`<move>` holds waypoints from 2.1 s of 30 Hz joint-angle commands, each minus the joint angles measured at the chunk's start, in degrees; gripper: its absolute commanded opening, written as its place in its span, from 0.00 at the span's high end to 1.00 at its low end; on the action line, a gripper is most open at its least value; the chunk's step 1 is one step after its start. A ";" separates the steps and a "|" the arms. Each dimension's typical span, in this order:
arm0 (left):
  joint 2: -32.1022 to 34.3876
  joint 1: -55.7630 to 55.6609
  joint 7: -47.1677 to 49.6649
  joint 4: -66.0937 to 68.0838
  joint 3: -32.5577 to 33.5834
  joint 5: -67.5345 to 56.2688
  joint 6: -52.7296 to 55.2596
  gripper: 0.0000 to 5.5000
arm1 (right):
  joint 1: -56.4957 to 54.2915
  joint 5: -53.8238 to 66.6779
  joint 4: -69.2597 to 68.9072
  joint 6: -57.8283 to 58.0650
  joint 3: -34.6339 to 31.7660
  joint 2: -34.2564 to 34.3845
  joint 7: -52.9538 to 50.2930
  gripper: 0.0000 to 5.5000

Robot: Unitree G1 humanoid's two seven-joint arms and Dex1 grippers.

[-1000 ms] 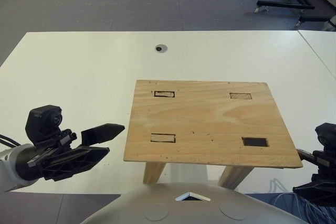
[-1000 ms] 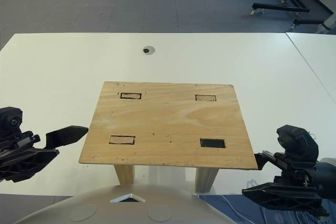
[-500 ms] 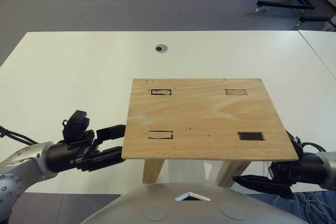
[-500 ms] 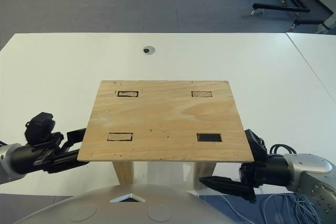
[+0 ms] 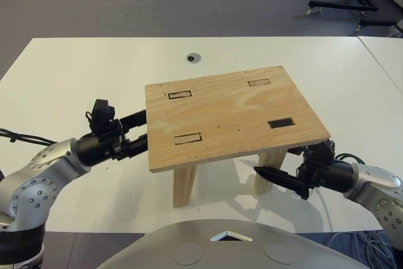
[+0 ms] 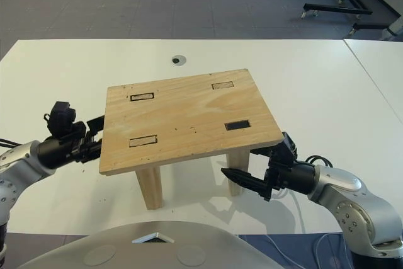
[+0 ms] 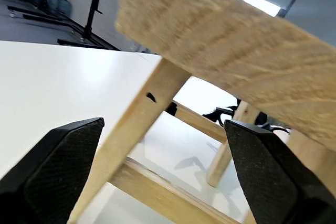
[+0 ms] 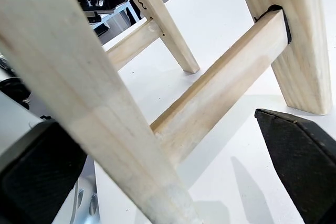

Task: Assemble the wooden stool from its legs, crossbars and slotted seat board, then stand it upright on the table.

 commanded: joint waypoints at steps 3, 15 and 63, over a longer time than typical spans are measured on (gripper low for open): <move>-3.73 -6.54 1.23 5.33 -4.31 7.89 -4.03 0.24 | -2.76 -2.73 2.21 -1.30 3.53 1.72 -2.93 0.02; -4.35 -13.42 -6.83 14.73 -8.58 16.44 -8.18 0.24 | -4.83 -15.42 28.23 -20.96 11.84 8.75 5.45 0.02; -10.75 -45.60 -22.65 58.52 -8.41 35.35 -32.53 0.24 | -34.37 -21.07 24.60 -17.30 16.12 21.59 -15.05 0.02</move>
